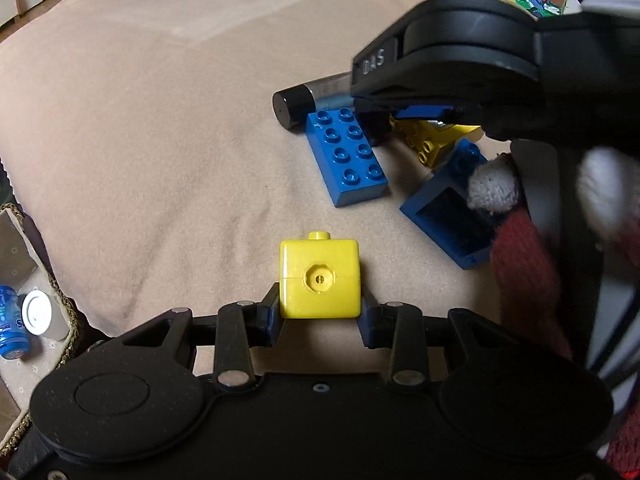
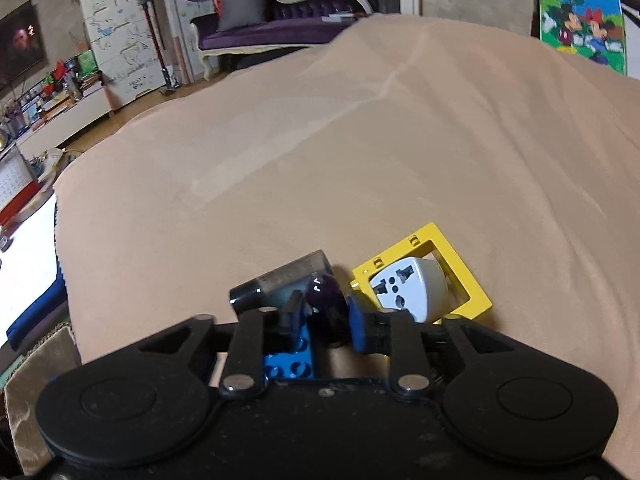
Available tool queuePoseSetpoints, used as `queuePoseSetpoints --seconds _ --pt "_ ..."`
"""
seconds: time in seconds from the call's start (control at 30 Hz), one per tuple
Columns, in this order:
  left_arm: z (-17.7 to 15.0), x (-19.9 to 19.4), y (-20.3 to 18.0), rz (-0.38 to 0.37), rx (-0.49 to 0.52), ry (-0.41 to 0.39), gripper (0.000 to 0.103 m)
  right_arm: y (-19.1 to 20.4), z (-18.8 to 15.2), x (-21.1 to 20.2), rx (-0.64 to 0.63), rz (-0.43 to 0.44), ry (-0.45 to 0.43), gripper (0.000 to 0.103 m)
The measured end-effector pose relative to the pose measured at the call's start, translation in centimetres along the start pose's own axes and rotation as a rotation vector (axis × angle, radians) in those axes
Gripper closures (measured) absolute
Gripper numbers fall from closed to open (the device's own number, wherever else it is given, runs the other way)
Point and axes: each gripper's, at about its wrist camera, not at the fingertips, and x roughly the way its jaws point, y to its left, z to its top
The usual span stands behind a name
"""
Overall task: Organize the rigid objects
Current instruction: 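Grasp the dark purple peg with the right tool while the left tool holds the yellow brick, then carry both pieces to the basket and open both tools to release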
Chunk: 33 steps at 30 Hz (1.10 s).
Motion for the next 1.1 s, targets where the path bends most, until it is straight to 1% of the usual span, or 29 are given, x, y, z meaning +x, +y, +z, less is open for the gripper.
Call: queuePoseSetpoints --seconds 0.17,0.3,0.47,0.67,0.77,0.87,1.1 --pt "-0.2 -0.1 -0.4 0.011 0.011 -0.009 0.066 -1.8 0.5 -1.4 0.075 0.056 -0.016 0.084" --pt "0.0 -0.3 -0.7 0.014 0.004 -0.022 0.066 -2.6 0.9 -3.8 0.098 0.066 -0.060 0.084" --pt "0.0 -1.8 -0.8 0.025 0.005 -0.046 0.066 -3.7 0.9 -6.9 0.132 0.066 -0.106 0.084" --pt "-0.2 -4.5 -0.1 0.056 -0.007 -0.081 0.066 -3.8 0.5 -9.3 0.134 0.068 -0.121 0.084" --pt "-0.3 -6.3 0.9 0.076 -0.029 -0.096 0.066 -2.7 0.1 -9.9 0.110 0.077 -0.113 0.084" --pt "-0.7 -7.8 2.5 0.113 -0.057 -0.112 0.066 -0.9 -0.6 -10.5 0.073 0.105 -0.101 0.084" --pt "-2.0 -11.0 7.4 0.202 -0.140 -0.146 0.066 5.6 -2.2 -10.4 -0.028 0.202 -0.039 0.084"
